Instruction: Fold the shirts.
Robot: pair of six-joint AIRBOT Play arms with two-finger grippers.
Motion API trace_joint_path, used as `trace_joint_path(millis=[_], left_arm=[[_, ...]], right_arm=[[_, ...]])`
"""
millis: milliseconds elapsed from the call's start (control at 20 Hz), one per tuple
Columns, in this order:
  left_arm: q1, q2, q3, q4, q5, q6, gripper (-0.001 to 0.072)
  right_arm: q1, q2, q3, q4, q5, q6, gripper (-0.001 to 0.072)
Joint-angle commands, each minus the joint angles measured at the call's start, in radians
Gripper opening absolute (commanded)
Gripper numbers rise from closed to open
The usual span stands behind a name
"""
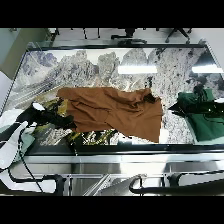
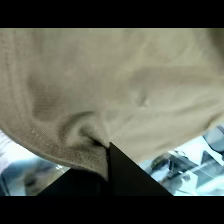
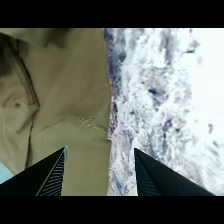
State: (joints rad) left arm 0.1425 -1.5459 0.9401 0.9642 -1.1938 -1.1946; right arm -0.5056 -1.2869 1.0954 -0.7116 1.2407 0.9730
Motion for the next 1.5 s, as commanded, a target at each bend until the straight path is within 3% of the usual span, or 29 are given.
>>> trace_joint_path(millis=[0,300,500,600,650,700,850,950,1100,1300,1450], left_arm=[[0.0,0.001,0.012,-0.022,-0.029,-0.003,0.0015],[0.0,0.001,0.012,-0.023,-0.029,-0.003,0.0014],[0.0,0.002,0.012,-0.025,-0.028,-0.004,0.0014],[0.0,0.012,0.012,-0.026,-0.03,-0.004,0.0014],[0.0,0.034,0.014,-0.027,-0.03,-0.004,0.0014],[0.0,0.061,0.026,-0.027,-0.041,-0.004,0.0013],[0.001,0.186,0.171,-0.092,-0.169,-0.003,0.0013],[0.011,0.292,0.346,-0.197,-0.206,-0.01,0.0013],[0.056,0.438,0.706,-0.284,-0.132,-0.064,0.0013],[0.191,0.557,1.12,-0.172,-0.09,-0.142,0.0013],[0.35,0.65,1.166,-0.145,-0.099,-0.127,0.0013]], right_arm=[[-0.015,-0.043,0.0,-0.004,-0.006,0.001,0.0491],[0.067,-0.113,0.0,0.0,0.002,0.007,0.0481],[0.166,-0.117,0.0,0.005,-0.09,0.003,0.0459],[0.196,-0.116,0.0,0.069,-0.098,-0.035,0.0103],[0.202,-0.112,0.001,0.133,-0.077,-0.061,0.0087],[0.203,-0.101,0.003,0.206,-0.035,-0.088,0.0015],[0.192,-0.01,0.092,0.431,0.184,-0.103,0.002],[0.167,0.104,0.218,0.599,0.224,-0.106,0.002],[0.072,0.267,0.49,0.782,0.116,-0.114,0.0019],[-0.162,0.435,0.803,0.776,-0.057,-0.108,0.0019],[-0.291,0.515,0.892,0.776,-0.074,-0.109,0.0019]])
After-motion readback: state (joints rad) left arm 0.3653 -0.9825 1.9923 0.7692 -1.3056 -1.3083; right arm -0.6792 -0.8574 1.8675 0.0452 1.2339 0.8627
